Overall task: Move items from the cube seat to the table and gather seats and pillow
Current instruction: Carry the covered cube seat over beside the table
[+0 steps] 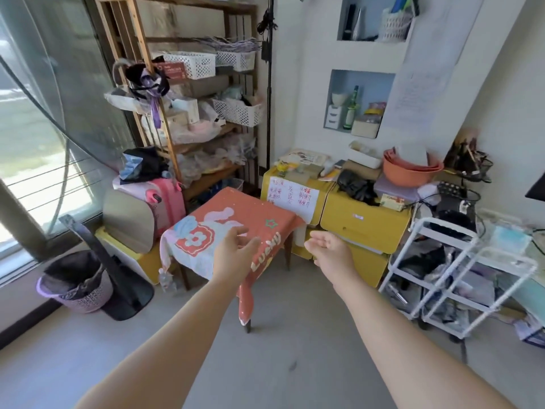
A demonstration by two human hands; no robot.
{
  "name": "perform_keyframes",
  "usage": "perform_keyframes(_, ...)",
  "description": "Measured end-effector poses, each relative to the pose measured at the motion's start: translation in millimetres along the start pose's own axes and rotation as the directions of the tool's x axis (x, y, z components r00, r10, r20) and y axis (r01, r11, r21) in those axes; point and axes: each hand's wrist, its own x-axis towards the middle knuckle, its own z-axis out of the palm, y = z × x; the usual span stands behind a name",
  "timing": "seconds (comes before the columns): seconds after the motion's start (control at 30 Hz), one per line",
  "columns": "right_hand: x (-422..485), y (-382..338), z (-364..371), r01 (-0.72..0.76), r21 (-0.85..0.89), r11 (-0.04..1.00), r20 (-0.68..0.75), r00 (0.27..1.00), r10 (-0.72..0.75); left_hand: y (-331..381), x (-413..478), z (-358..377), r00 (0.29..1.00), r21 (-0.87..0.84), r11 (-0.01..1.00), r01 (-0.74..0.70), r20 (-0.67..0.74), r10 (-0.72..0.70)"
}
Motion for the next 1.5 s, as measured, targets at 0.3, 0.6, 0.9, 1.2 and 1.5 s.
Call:
perform_keyframes(0.3, 153, -10, 29, 0.048, -0.103, 0.994, 0.128, 0.991, -0.035, -10, 133, 21, 0.994, -0.020, 0.998, 0.064, -0.089, -0.065)
perform_keyframes(0.6, 301, -20, 52, 0.028, -0.088, 0.996, 0.248, 0.969, -0.006, -8, 258, 53, 0.974, -0.019, 0.990, 0.137, -0.182, -0.138)
perform_keyframes(0.9, 462, -6, 89, 0.028, -0.094, 0.995, 0.512, 0.859, 0.024, -15, 365, 112, 0.890, -0.021, 0.970, 0.241, -0.393, -0.230)
perform_keyframes(1.2, 588, -10, 144, 0.090, -0.201, 0.975, 0.695, 0.715, 0.077, -23, 429, 132, 0.701, -0.205, 0.914, 0.350, -0.590, -0.401)
perform_keyframes(1.5, 625, 22, 244, 0.133, -0.294, 0.947, 0.803, 0.572, 0.169, -93, 468, 87, 0.514, -0.326, 0.841, 0.432, -0.677, -0.527)
